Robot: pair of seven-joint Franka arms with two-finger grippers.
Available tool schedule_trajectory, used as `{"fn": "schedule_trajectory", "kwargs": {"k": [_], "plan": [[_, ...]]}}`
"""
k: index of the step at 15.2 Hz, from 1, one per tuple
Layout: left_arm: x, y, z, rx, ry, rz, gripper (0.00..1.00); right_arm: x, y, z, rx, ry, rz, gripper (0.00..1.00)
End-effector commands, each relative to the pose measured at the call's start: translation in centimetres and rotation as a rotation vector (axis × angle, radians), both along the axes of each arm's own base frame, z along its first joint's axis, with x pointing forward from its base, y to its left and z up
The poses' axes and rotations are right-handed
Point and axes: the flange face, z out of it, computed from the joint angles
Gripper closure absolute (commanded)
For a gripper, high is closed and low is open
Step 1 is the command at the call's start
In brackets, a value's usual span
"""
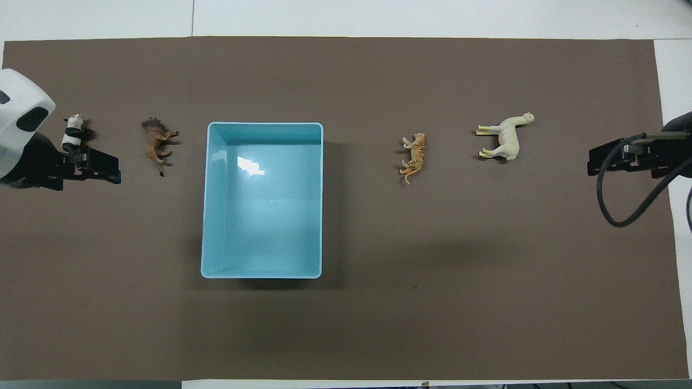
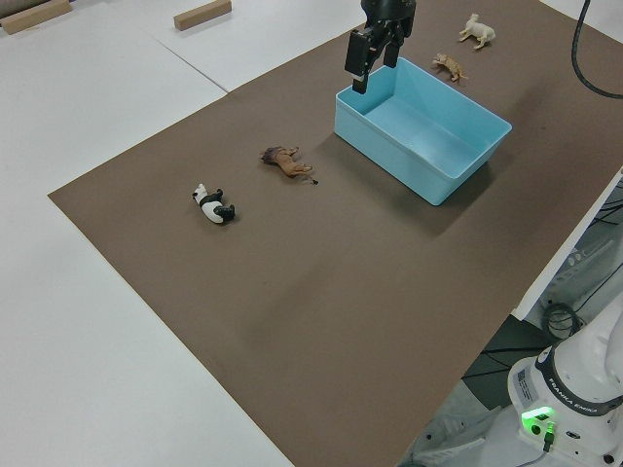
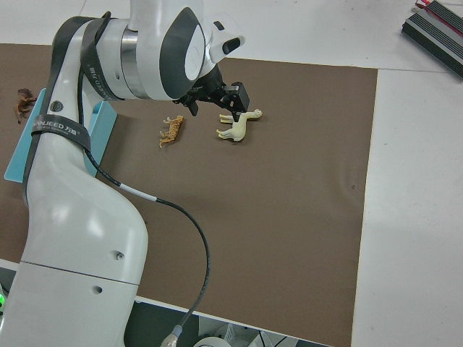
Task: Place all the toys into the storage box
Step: 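Grasp the brown horse with the left gripper while the right gripper reaches the cream horse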
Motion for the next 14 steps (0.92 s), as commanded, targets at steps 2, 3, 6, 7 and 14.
{"fn": "schedule_trajectory", "kwargs": {"k": [2, 3, 6, 7, 14], "plan": [[0.4, 0.1, 0.3, 0.005, -0.011, -0.011, 0.0, -0.5, 0.1, 0.4, 0.012, 0.0, -0.007, 0.0], [0.4, 0.1, 0.3, 0.004, -0.014, -0.011, 0.0, -0.5, 0.1, 0.5, 0.012, -0.002, -0.008, 0.0], [0.3, 0.2, 0.0, 0.003, -0.027, 0.003, 0.0, -0.5, 0.0, 0.5, 0.012, 0.0, -0.008, 0.0], [0.5, 0.4, -0.5, 0.002, -0.049, 0.017, 0.0, -0.6, 0.1, 0.3, 0.012, 0.003, -0.004, 0.0], [8.7, 3.1, -8.1, 0.027, -0.235, 0.032, 0.0, 2.9, 0.1, -4.2, 0.011, -0.015, 0.016, 0.0]]}}
